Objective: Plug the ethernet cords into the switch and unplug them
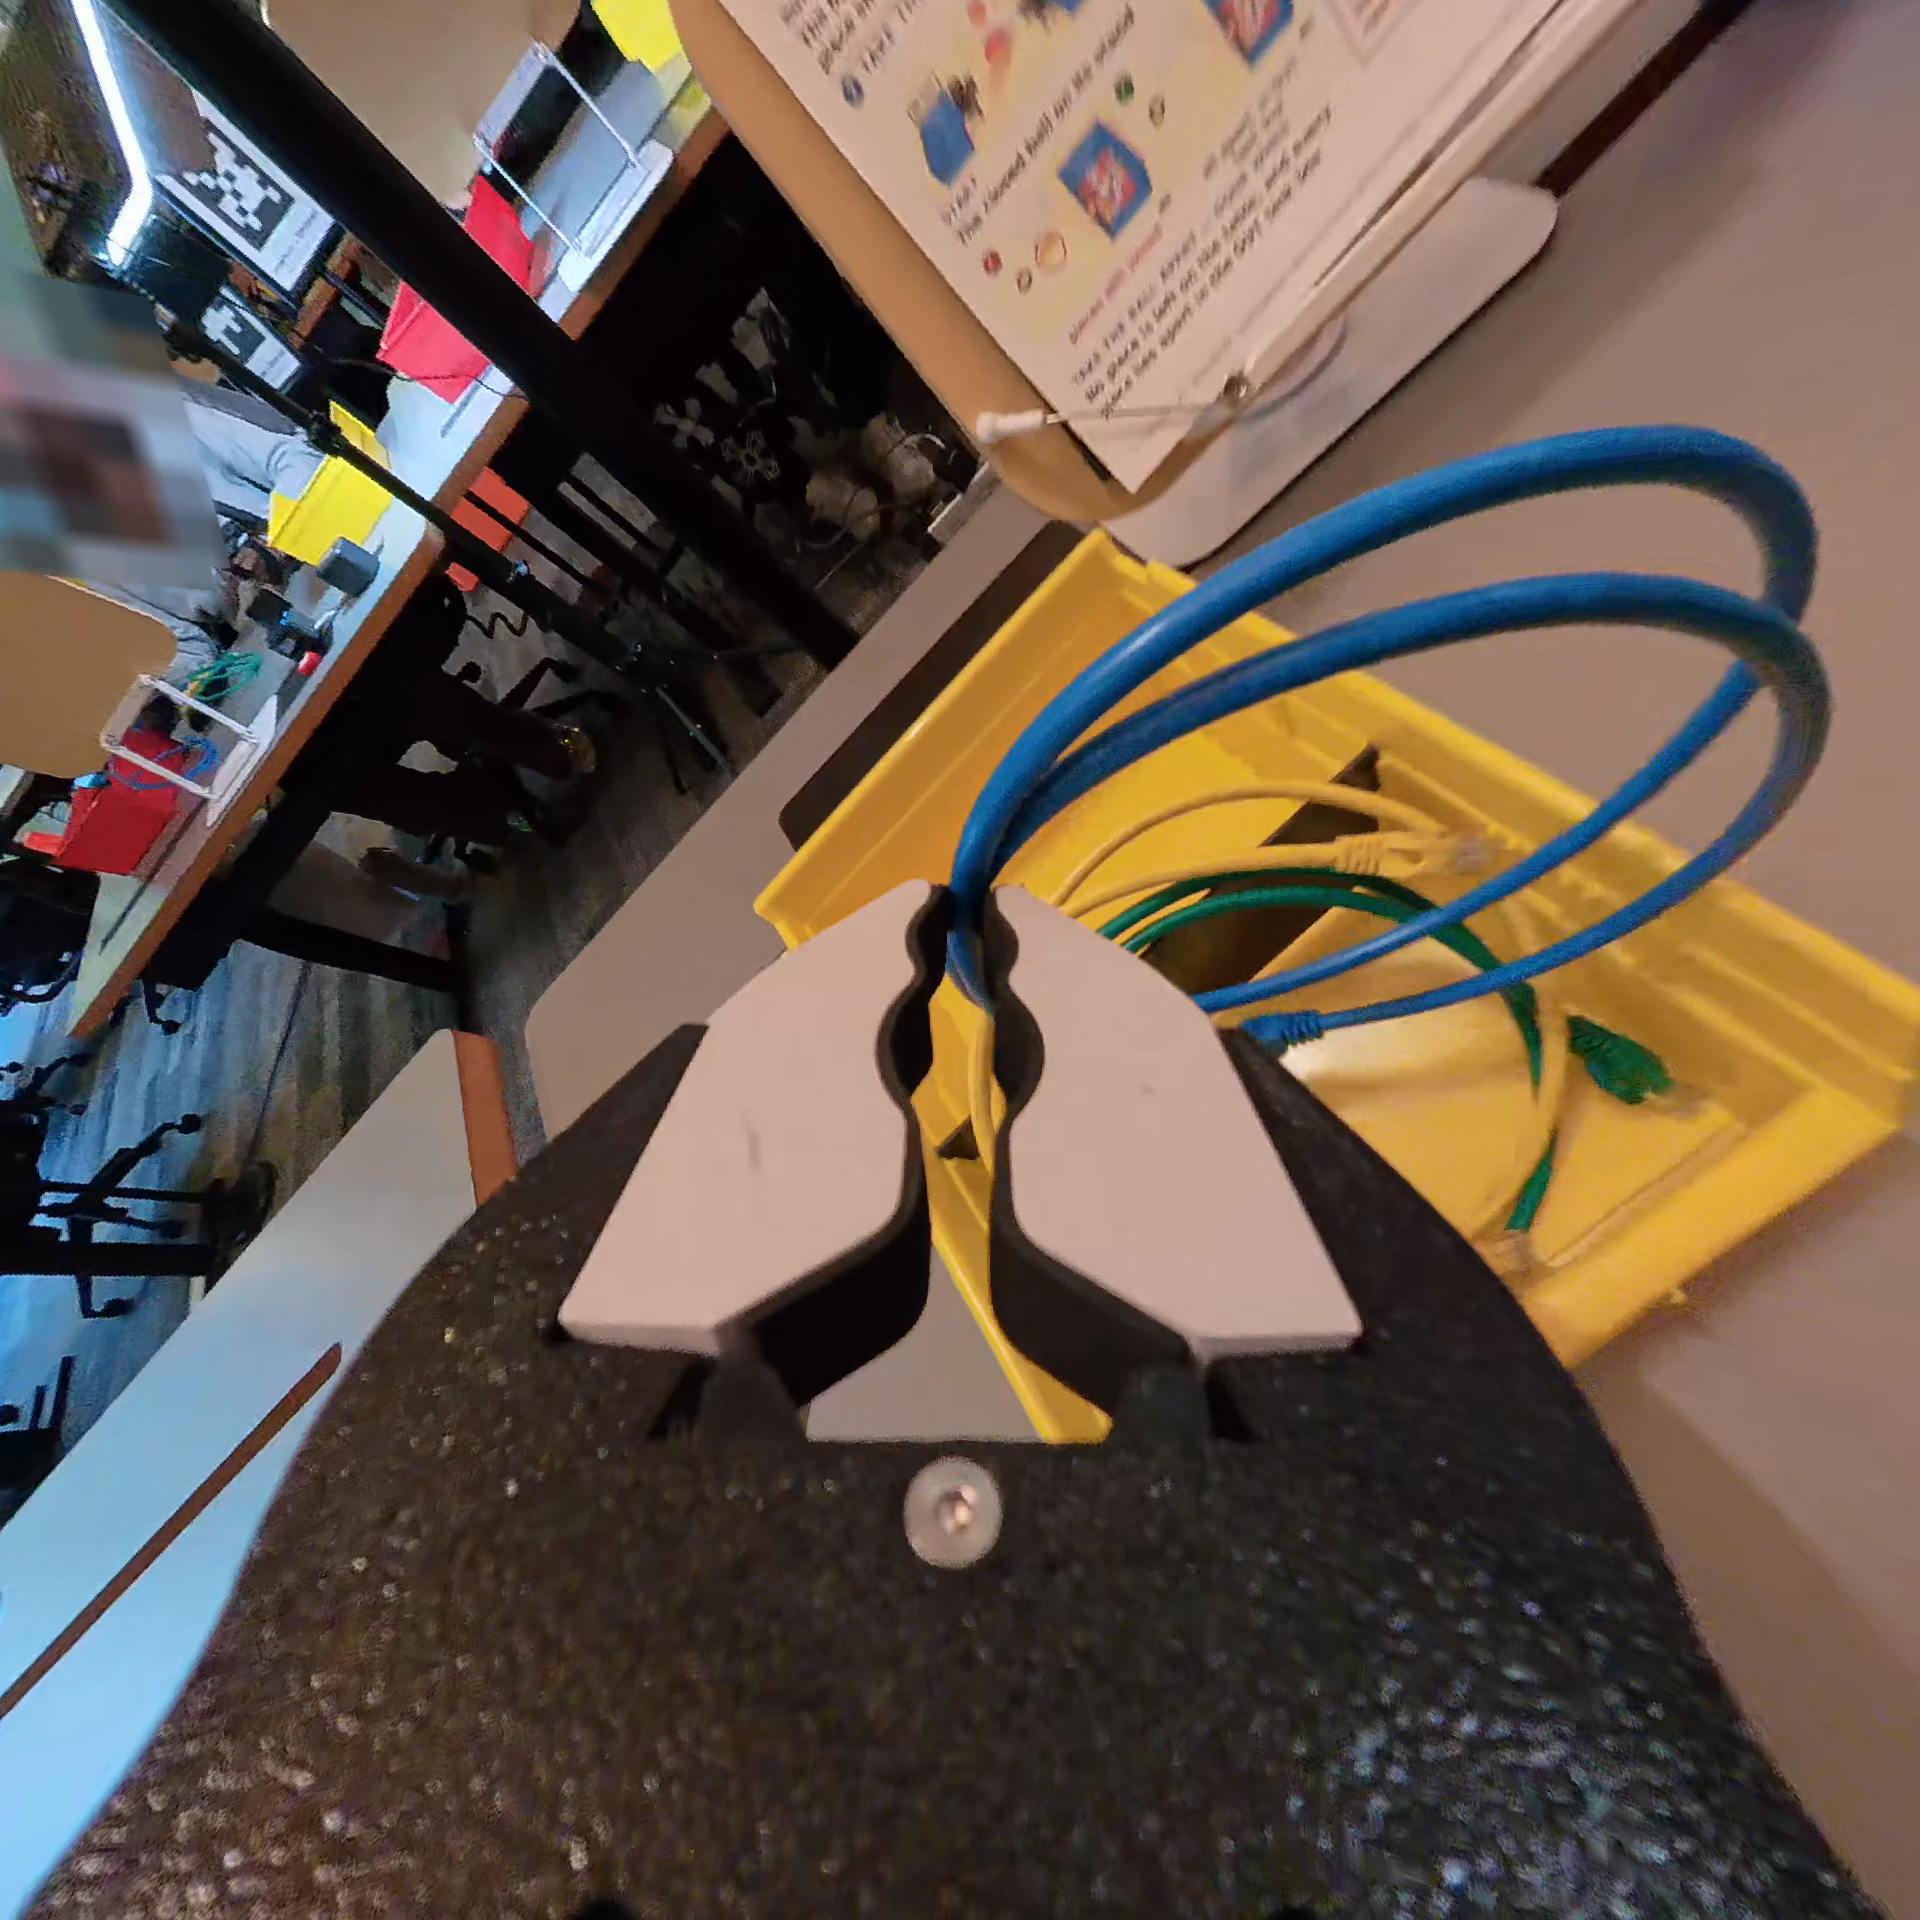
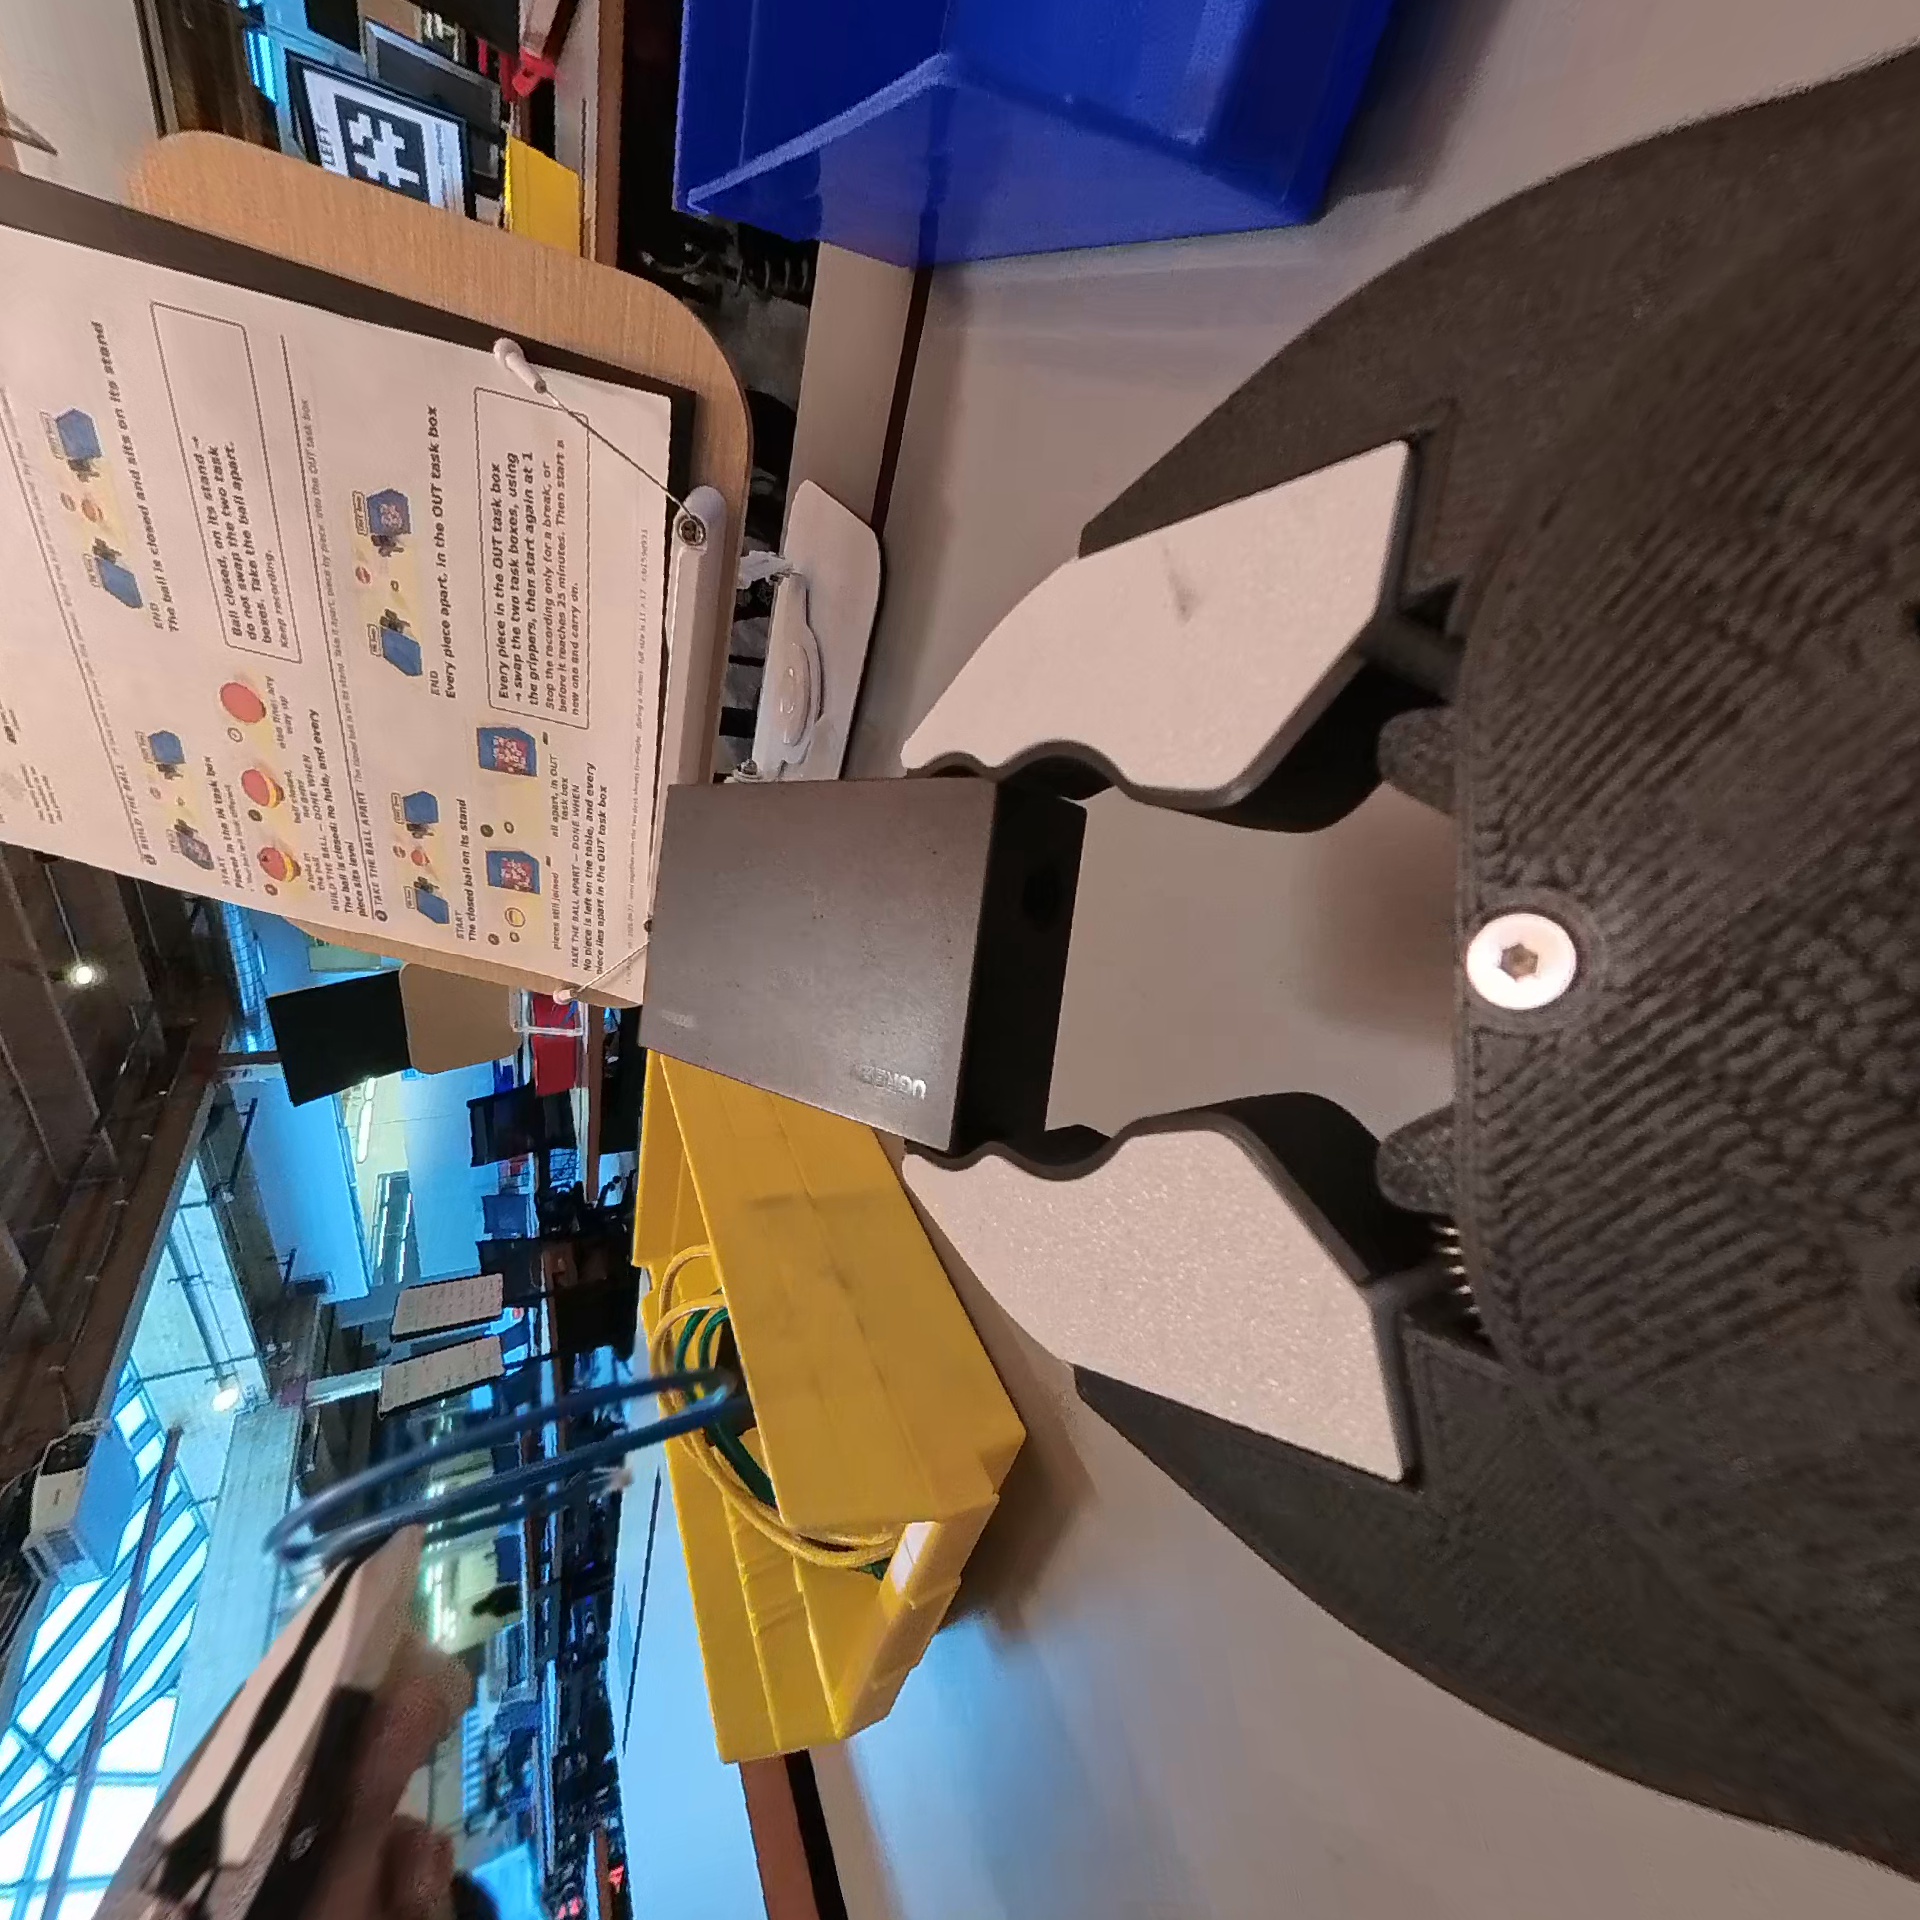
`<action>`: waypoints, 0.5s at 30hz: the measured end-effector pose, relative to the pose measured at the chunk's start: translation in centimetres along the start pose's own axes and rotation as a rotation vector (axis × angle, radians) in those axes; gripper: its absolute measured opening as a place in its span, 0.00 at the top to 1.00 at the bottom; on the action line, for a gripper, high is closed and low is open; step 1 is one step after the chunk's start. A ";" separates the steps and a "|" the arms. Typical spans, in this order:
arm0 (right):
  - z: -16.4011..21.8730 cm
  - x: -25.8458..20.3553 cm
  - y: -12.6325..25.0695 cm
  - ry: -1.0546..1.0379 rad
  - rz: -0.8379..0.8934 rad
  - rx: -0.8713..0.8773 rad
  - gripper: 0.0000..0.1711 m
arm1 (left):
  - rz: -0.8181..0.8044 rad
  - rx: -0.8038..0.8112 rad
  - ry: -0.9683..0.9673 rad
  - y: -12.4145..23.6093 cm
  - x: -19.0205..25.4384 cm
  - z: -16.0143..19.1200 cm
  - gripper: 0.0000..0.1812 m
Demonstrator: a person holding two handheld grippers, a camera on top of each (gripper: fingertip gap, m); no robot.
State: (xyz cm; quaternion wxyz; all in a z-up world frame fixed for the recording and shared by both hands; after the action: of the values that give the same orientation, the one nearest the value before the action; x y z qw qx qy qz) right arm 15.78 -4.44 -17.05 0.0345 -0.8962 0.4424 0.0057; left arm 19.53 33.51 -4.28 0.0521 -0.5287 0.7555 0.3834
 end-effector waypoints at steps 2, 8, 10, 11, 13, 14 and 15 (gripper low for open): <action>0.0 0.0 0.0 -0.005 0.000 0.001 0.63 | 0.005 0.030 0.017 1.3 0.0 -0.8 0.97; -0.1 0.2 0.2 -0.021 -0.005 0.018 0.63 | 0.076 0.146 0.120 5.1 1.3 -3.9 0.97; -0.2 0.5 0.3 -0.045 -0.002 0.029 0.63 | 0.134 0.158 0.133 6.0 2.7 -4.8 0.97; -0.3 0.7 0.4 -0.059 0.001 0.034 0.63 | 0.173 0.143 0.138 6.2 3.6 -5.1 0.97; -0.3 1.3 0.6 -0.060 0.019 0.035 0.63 | 0.253 0.097 0.147 6.5 5.7 -5.5 0.97; -0.3 1.7 0.8 -0.048 0.032 0.032 0.63 | 0.311 0.067 0.148 6.5 6.9 -5.7 0.97; -0.3 2.2 0.9 -0.033 0.047 0.032 0.63 | 0.368 0.040 0.147 6.5 8.2 -5.9 0.97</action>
State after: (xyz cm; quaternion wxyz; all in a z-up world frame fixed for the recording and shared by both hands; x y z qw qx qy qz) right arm 16.35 -6.75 -16.85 0.0562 -0.8846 0.4627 0.0143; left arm 12.44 24.50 -0.72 -0.0636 -0.4072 0.8485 0.3319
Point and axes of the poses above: each gripper's, where its closed fingertips meet, y back along the fingers, z out of its underside, x = y × z across the jaws, the point moved 5 cm from there along y, back along the fingers, and after that the axes turned 5 degrees about z, right-handed, at the moved point
